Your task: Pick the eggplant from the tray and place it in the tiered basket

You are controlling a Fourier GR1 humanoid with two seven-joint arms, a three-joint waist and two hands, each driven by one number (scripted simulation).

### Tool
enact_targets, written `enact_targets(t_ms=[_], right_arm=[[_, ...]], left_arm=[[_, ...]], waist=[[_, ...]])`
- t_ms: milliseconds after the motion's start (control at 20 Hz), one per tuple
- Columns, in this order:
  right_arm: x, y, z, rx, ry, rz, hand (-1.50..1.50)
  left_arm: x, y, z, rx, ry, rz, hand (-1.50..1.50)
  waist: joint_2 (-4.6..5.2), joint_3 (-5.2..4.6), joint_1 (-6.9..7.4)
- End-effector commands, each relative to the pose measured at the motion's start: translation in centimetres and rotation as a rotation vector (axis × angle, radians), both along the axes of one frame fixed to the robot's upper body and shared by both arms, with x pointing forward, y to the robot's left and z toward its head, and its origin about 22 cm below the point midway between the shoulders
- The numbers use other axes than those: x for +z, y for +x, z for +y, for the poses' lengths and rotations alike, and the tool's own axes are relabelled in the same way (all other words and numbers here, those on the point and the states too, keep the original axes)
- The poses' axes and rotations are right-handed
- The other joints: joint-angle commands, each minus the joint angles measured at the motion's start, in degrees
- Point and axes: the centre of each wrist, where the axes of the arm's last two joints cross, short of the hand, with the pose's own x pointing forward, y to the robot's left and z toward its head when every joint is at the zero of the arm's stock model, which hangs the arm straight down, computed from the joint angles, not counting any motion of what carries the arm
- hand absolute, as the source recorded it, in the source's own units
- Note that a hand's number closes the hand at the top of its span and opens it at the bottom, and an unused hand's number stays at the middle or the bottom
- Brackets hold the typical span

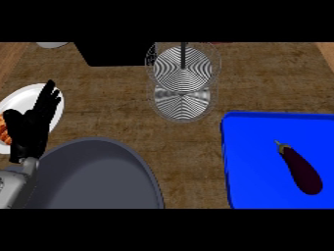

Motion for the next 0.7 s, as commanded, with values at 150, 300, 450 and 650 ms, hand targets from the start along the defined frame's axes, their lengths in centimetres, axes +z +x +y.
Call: enact_targets(t_ms=[150, 300, 450, 650], right_arm=[[4.4, 1.0, 2.0, 0.193, -0.316, 0.287, -1.50], [5.7, 1.8, 4.0, 0.169, -0.420, 0.329, -1.50], [5.6, 2.1, 6.1, 0.149, -0.428, 0.317, -1.50], [4.7, 1.9, 8.7, 0.171, -0.467, 0.366, -1.50]], left_arm=[[-6.1, -3.8, -3.3, -0.002, -0.067, 0.176, 0.00], [-6.3, -4.9, -2.8, -0.028, -0.066, 0.183, 0.00], [-6.7, -5.4, -3.4, -0.015, -0.072, 0.184, 0.00], [-6.6, -5.0, -4.9, 0.001, -0.078, 0.170, 0.00]], waist=[[1.53, -1.70, 0.72], [1.31, -1.74, 1.60], [1.21, -1.63, 0.94], [1.32, -1.57, 0.07]])
